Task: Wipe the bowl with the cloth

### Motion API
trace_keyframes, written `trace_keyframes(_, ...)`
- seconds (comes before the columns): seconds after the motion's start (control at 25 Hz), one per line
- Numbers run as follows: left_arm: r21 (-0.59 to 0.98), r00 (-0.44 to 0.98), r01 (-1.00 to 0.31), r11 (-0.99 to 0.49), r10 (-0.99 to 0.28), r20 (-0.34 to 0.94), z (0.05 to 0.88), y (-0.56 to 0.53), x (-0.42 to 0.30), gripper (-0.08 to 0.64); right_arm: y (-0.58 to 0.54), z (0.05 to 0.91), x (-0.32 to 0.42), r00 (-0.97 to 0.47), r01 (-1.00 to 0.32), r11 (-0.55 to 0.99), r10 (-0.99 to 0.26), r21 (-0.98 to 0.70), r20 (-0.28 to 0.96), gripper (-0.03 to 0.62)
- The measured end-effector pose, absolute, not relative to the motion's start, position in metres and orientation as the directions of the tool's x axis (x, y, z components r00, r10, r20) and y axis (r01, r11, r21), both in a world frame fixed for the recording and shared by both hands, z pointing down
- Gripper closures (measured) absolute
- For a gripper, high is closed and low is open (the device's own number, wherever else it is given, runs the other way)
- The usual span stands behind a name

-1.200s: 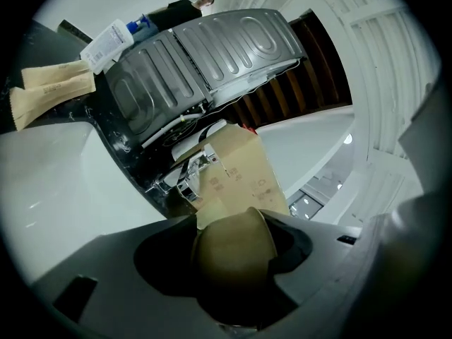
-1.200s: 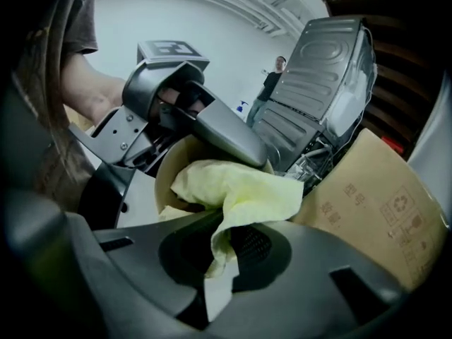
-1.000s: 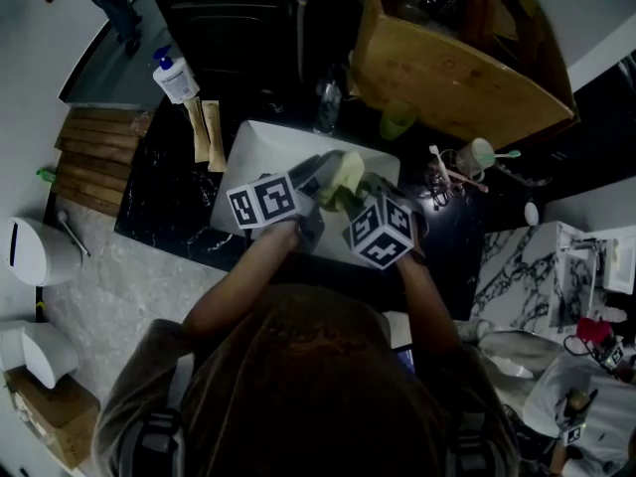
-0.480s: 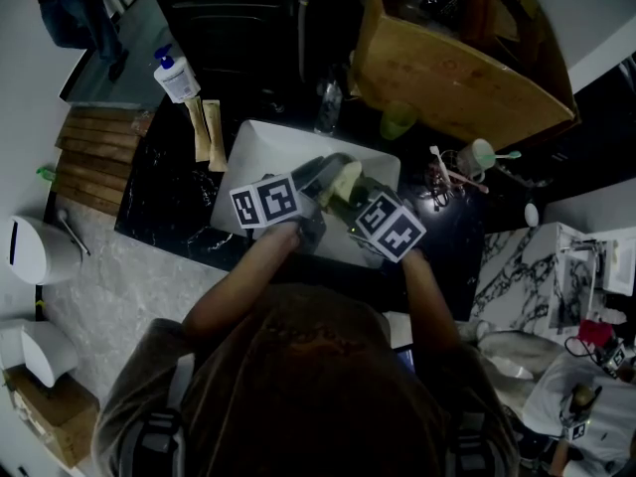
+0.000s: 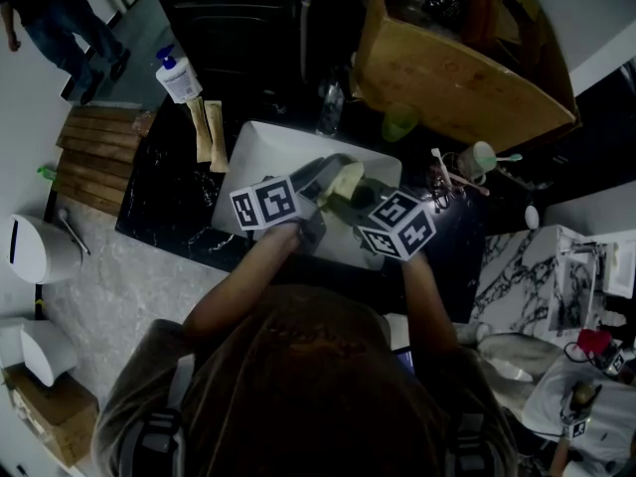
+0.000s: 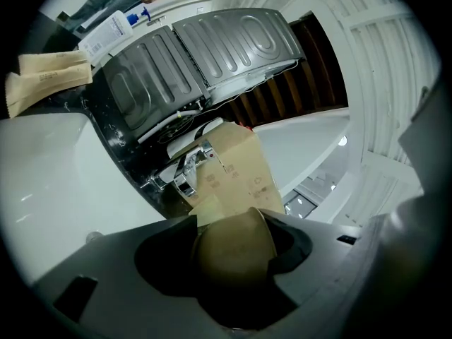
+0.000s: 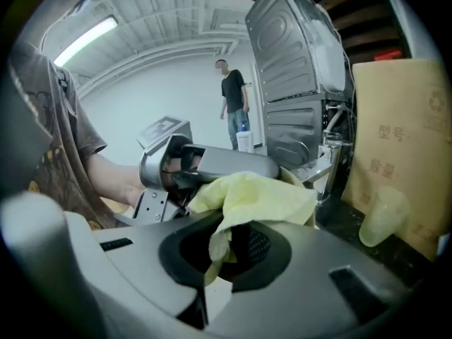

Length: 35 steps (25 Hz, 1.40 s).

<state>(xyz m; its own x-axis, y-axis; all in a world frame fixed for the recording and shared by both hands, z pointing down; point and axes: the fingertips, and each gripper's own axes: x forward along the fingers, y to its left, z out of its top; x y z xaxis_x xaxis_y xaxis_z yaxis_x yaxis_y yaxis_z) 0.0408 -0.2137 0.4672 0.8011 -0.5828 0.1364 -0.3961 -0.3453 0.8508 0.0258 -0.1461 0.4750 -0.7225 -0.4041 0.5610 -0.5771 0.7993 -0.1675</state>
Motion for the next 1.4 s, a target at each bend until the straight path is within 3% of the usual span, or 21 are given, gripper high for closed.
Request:
trace_keyframes(0.36, 0.876, 0.795, -0.363, -0.318, -0.596, 0.113, 0.464, -0.214, 0.039, 0.322, -0.171, 0.460, 0.048, -0.625, -0.705, 0.707, -0.583, -0.055, 0.520, 0.574)
trace_keyframes(0.76, 0.868, 0.789, -0.373, -0.328, -0.604, 0.111, 0.461, -0.216, 0.037, 0.322, -0.183, 0.455, 0.065, -0.522, -0.735, 0.668, -0.666, 0.116, 0.533, 0.574)
trace_keyframes(1.16, 0.861, 0.779, -0.401, -0.312, -0.612, 0.141, 0.465, -0.217, 0.034, 0.321, -0.182, 0.463, 0.079, -0.387, -0.623, 0.687, -0.687, 0.375, 0.615, 0.574)
trace_keyframes(1.4, 0.863, 0.763, -0.412, -0.293, -0.628, 0.151, 0.466, -0.222, 0.028, 0.319, -0.176, 0.472, 0.075, -0.381, -0.586, 0.714, -0.661, 0.384, 0.647, 0.574)
